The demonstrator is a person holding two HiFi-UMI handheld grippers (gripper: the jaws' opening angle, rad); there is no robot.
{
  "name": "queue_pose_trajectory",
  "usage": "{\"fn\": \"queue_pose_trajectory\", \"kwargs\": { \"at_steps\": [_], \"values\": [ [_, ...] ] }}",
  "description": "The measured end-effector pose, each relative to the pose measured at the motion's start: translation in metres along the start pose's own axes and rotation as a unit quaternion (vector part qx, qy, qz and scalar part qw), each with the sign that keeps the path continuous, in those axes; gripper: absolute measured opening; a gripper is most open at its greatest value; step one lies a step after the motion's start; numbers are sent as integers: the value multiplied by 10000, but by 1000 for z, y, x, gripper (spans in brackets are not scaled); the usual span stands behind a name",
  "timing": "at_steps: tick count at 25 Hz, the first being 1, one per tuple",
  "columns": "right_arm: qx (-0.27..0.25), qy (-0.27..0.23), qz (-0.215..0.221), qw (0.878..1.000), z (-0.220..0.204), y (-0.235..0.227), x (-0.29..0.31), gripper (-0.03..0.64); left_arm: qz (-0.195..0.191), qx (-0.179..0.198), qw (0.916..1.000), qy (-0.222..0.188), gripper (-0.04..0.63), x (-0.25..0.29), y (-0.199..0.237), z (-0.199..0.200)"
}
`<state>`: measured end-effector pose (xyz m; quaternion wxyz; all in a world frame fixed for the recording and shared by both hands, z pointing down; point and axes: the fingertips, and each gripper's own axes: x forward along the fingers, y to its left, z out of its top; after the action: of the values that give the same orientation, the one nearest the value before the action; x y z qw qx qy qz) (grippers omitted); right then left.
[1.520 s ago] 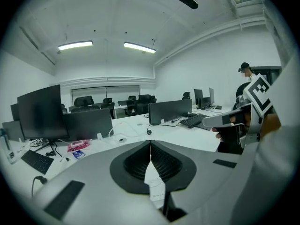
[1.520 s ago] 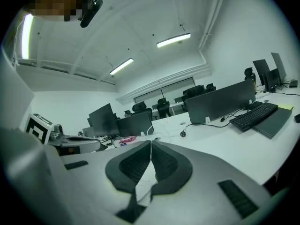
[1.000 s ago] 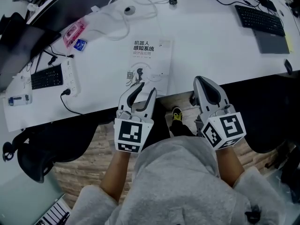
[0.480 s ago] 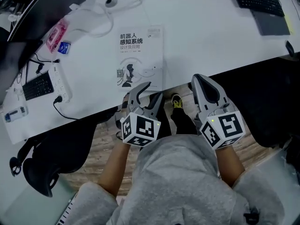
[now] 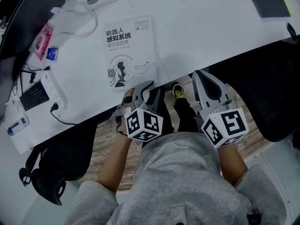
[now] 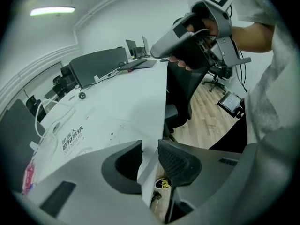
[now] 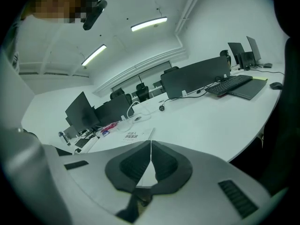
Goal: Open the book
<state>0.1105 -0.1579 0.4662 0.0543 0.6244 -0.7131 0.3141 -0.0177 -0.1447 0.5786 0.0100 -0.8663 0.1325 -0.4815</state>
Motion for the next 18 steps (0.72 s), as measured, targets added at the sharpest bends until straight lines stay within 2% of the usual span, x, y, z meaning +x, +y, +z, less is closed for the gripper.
{"fn": "queue_pose_trajectory", "kwargs": {
  "at_steps": [4, 8, 10, 12, 15, 18],
  "values": [
    [69, -10, -58, 10000, 0, -7, 0, 26, -45, 130, 9999, 28, 75, 2, -5, 1],
    [144, 0, -98, 9998, -4, -12, -2, 26, -48, 78, 9999, 66, 75, 2, -5, 0],
    [162, 11, -98, 9998, -5, -13, -3, 26, -106, 73, 9998, 119, 78, 2, -6, 0],
    [177, 4, -99, 9998, -6, -14, -3, 26, -194, 81, 9997, 145, 112, 3, -8, 0],
    [200, -30, -111, 9997, -6, -16, -2, 26, -51, 63, 9998, 180, 135, 5, -2, -2],
    [215, -35, -108, 9997, -6, -16, -4, 26, 27, 259, 9992, 292, 132, 6, -1, -5]
  ]
}}
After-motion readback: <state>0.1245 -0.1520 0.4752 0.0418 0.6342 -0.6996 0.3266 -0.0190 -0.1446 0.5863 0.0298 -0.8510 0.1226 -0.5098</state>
